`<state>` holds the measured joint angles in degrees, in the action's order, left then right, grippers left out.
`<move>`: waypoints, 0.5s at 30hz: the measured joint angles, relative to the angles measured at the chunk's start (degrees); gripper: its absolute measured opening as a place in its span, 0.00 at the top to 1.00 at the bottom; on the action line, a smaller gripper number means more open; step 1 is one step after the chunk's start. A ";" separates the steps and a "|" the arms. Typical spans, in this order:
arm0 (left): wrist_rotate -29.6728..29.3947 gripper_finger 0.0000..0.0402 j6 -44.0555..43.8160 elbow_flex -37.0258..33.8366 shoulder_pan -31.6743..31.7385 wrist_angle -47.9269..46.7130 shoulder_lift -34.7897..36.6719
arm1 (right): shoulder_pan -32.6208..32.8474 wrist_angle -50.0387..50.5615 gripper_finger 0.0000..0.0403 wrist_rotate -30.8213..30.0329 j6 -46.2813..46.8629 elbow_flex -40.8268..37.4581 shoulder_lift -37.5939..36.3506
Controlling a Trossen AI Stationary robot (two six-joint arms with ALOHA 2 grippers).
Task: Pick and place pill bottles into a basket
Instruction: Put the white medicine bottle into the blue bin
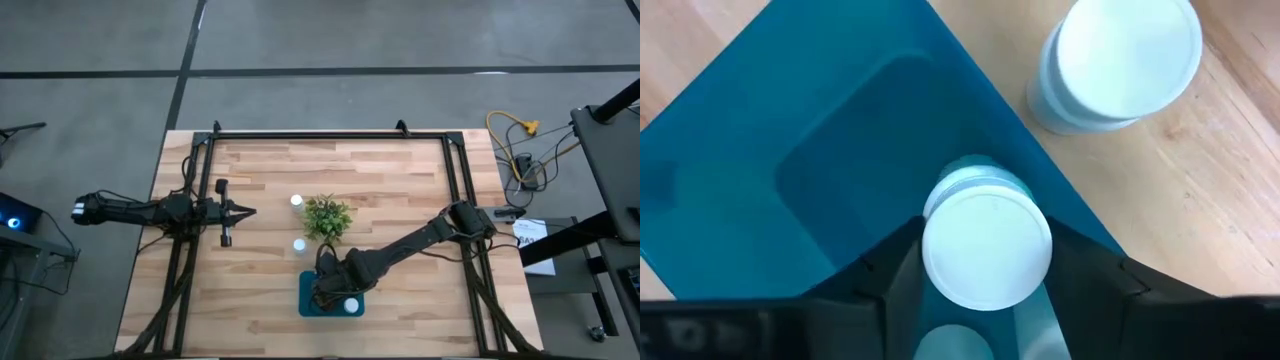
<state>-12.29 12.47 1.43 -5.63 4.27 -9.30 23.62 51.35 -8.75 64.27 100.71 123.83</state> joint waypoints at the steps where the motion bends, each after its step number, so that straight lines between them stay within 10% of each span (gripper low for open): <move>1: 0.00 1.00 0.00 0.00 -0.02 0.00 0.00 | 0.00 0.00 0.55 -0.02 0.00 0.00 0.00; 15: 0.00 1.00 0.00 -0.01 0.00 -0.04 -0.01 | -0.04 0.68 0.60 1.10 0.09 -0.44 -0.11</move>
<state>-12.29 12.47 1.42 -5.63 4.23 -9.31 23.57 52.03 -7.66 64.36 100.27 123.72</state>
